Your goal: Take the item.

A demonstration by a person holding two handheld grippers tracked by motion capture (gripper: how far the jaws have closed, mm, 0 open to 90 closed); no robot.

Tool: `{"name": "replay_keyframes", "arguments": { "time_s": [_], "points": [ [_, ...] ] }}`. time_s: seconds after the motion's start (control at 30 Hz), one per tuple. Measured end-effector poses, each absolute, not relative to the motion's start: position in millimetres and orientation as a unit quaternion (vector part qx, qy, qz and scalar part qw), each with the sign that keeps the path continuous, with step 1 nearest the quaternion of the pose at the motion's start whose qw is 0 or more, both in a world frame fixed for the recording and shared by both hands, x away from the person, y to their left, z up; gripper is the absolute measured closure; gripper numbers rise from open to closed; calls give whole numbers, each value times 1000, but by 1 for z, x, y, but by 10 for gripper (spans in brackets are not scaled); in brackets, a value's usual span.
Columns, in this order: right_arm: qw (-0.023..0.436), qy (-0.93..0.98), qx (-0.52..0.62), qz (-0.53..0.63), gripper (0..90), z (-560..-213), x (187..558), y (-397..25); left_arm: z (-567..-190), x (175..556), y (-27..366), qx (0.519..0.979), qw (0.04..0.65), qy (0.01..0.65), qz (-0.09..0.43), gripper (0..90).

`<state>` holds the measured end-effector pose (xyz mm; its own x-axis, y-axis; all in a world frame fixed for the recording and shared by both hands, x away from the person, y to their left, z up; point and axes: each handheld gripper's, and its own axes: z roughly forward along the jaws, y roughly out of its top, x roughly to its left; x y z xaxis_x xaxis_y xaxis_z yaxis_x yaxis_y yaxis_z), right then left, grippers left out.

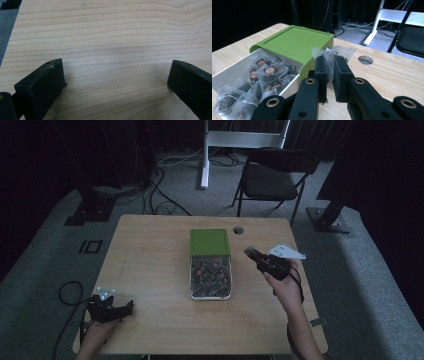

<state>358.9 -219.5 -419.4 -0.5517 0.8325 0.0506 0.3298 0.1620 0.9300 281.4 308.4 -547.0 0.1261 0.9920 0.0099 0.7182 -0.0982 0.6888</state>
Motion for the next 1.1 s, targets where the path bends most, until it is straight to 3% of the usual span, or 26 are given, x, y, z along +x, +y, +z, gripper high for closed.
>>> {"name": "replay_keyframes", "arguments": {
  "time_s": [1.1],
  "points": [
    [306, 669, 478, 480, 827, -422, 377, -291, -547, 281, 308, 698, 275, 612, 248, 17]
  ]
}}
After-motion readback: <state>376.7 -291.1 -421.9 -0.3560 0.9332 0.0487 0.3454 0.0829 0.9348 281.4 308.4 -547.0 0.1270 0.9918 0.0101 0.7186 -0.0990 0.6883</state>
